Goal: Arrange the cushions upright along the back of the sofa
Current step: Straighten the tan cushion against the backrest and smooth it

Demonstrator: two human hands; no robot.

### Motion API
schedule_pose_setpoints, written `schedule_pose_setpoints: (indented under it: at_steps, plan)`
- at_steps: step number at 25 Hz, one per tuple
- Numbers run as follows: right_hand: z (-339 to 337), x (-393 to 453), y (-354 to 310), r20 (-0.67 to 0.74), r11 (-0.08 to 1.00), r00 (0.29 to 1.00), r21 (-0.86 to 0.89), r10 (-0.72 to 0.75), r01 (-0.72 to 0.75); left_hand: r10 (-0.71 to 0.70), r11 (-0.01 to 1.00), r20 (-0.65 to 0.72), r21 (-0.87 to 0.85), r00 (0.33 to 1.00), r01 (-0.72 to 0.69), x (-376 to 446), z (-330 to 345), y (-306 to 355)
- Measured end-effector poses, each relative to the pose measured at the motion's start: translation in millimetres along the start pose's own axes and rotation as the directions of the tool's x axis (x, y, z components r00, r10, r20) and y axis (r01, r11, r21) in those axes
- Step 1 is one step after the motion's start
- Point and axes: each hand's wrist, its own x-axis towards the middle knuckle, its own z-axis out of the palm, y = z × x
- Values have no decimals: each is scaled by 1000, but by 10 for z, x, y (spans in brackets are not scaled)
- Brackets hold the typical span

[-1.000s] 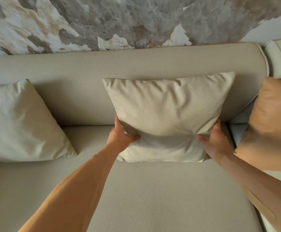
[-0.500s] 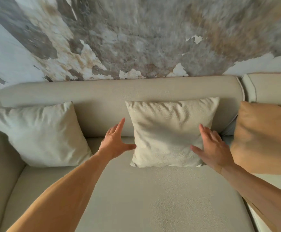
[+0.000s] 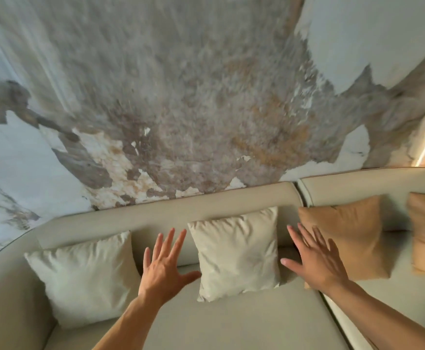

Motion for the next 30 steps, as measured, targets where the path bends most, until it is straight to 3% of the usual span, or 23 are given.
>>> schedule_pose_setpoints:
  at_steps: [8,14,19,30]
  plan:
    - [-647,-219,1215,-89,1000,996,-2,7,-7,2,1000,-97,24,995,0,-157,-53,1139]
    - [-1115,-419,2628,-83,1000,996,-26,13,-15,-37,999,-129,-42,991,32,-267,169,2543]
    - [-1327,-582,3482,-49,997,996,-15,68,-69,-16,997,-120,-80,993,6,-208,307,3320]
    - [-1282,-434,3958,6,984,984,-15,177,-177,41,992,-110,-118,993,-54,379,474,3595]
